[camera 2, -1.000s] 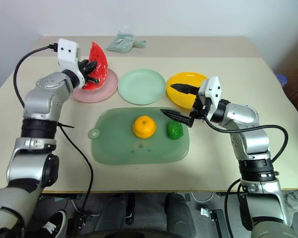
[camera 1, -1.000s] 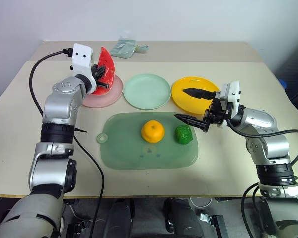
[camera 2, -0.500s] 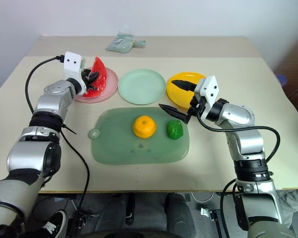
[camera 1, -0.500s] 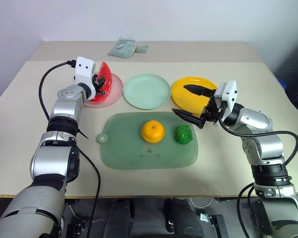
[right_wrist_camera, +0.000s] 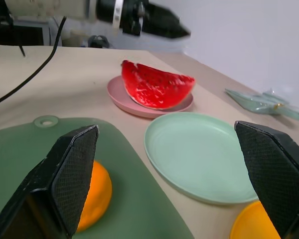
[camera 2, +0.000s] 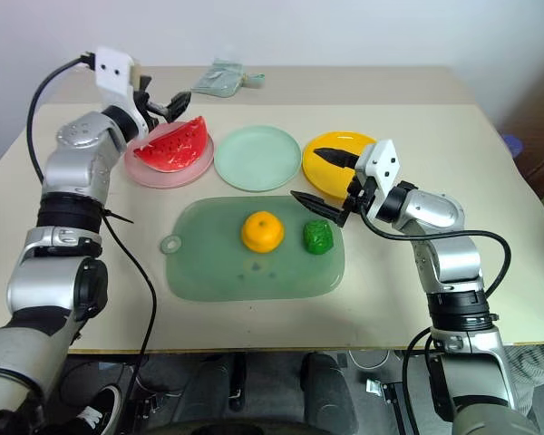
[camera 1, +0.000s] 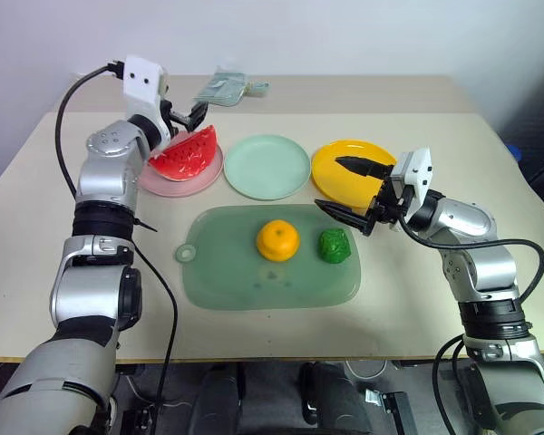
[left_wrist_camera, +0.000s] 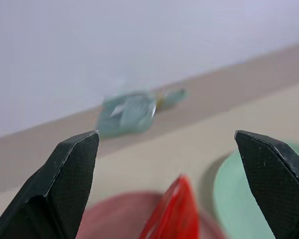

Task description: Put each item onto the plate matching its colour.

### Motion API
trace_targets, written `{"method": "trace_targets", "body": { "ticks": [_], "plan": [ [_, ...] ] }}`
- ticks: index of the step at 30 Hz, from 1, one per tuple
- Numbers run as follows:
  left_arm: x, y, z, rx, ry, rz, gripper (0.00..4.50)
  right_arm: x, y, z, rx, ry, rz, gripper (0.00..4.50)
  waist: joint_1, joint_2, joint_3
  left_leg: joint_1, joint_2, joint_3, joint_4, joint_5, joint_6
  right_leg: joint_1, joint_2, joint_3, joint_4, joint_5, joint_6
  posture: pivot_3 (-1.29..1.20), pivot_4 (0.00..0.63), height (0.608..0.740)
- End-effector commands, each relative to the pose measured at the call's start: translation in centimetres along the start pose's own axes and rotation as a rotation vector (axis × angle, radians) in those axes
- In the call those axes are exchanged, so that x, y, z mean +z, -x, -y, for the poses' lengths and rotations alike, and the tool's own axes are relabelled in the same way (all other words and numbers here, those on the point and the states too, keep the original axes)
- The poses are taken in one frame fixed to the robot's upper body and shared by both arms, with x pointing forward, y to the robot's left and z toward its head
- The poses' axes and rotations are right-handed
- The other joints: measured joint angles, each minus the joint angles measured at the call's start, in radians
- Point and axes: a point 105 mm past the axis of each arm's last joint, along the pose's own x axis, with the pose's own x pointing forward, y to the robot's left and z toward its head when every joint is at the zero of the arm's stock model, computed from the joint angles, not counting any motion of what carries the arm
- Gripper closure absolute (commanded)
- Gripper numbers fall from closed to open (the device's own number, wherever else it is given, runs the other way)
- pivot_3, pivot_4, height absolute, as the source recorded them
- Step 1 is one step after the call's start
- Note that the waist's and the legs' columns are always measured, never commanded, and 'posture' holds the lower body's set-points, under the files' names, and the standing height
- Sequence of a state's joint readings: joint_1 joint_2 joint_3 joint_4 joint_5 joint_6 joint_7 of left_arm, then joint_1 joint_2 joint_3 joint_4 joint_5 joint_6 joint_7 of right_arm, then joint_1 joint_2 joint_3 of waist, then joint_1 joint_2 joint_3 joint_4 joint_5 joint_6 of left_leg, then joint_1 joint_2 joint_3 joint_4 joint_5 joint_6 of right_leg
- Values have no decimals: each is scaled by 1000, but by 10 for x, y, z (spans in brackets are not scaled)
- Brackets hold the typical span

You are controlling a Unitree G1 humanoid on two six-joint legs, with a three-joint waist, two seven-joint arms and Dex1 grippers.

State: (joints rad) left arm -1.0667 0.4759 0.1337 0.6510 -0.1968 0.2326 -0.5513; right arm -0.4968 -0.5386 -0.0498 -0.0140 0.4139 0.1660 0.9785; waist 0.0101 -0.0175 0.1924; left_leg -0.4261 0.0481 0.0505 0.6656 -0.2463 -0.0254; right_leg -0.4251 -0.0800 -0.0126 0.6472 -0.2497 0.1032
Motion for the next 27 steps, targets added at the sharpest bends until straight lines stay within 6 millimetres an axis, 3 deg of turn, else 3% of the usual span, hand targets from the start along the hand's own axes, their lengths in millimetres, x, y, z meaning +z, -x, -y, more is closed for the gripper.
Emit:
{"method": "trace_targets", "body": {
  "ticks": [1,6,10,14,17,22,27],
  "plan": [
    [37,12,24,-218,-4,130,58,13,4,2,19,22,18,0,0,0,0,0,0,0,0,0,0,0,0,0,0,0,0,0,150,737],
    [27,44,68,-571,13,80,58,-2,17,-18,150,7,-100,0,-1,0,0,0,0,0,0,0,0,0,0,0,0,0,0,0,150,737],
    [15,64,83,-697,33,27,58,3,16,-13,116,-37,-74,0,-2,0,0,1,0,0,0,0,0,0,0,0,1,0,0,0,150,737],
    [3,115,110,-978,80,-33,58,-7,18,-22,158,-38,-142,0,-9,0,0,1,1,0,0,0,0,0,0,1,0,0,0,0,150,737],
    [4,122,105,-970,88,-4,58,-23,22,-27,175,-28,-222,0,-1,0,0,0,1,0,-1,0,0,0,0,1,0,-1,-1,0,150,737],
    [-14,140,100,-981,69,-78,58,-8,16,-25,161,-54,-141,0,0,0,0,1,1,0,1,0,0,0,0,1,0,0,-1,0,150,737],
    [-33,142,107,-977,-29,-110,58,-3,10,-31,193,-40,-113,0,4,0,0,0,1,0,0,0,0,0,0,1,0,0,-1,0,150,737]
  ]
}}
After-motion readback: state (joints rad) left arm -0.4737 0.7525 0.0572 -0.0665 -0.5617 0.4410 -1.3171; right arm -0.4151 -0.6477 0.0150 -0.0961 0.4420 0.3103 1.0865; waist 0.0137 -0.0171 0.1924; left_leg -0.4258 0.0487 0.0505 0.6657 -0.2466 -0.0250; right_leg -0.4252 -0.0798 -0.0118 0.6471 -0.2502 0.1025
